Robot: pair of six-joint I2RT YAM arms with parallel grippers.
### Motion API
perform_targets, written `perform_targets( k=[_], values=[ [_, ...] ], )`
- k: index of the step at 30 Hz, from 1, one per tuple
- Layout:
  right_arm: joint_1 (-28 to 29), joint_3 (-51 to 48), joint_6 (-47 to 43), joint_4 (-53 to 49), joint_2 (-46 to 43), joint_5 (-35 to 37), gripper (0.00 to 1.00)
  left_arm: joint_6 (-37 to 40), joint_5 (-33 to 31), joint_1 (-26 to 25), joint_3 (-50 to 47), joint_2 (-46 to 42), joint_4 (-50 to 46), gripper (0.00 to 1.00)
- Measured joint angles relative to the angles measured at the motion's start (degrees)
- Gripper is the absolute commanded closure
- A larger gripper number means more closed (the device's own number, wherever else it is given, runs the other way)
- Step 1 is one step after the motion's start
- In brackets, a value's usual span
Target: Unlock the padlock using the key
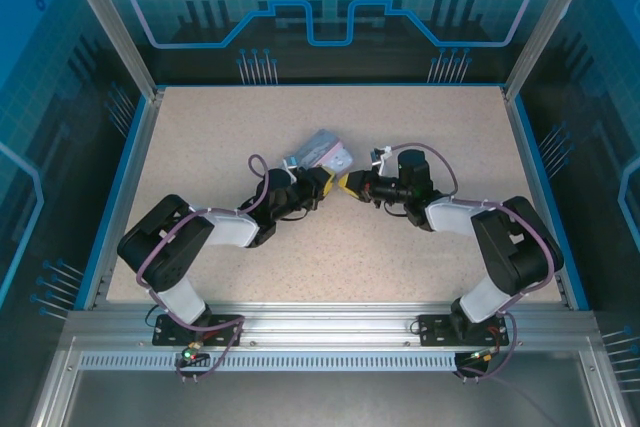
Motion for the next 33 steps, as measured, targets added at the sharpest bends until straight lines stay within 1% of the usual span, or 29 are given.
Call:
perform_targets(
  k=[8, 20, 33],
  values=[
    [0.3, -1.4, -0.3, 1.2, -0.1, -0.7, 1.00, -1.4, 1.7, -0.1, -0.9, 0.0, 1.0, 1.00],
    [-0.2, -1.7, 0.0, 1.5, -0.1, -2.4, 1.00, -2.4, 2.3, -0.1, -2.2, 0.0, 3.2, 1.00],
    [-2.0, -1.7, 0.2, 1.3, -0.1, -3.3, 1.00, -2.4, 2.5, -0.1, -2.2, 0.0, 3.2, 1.00]
  ],
)
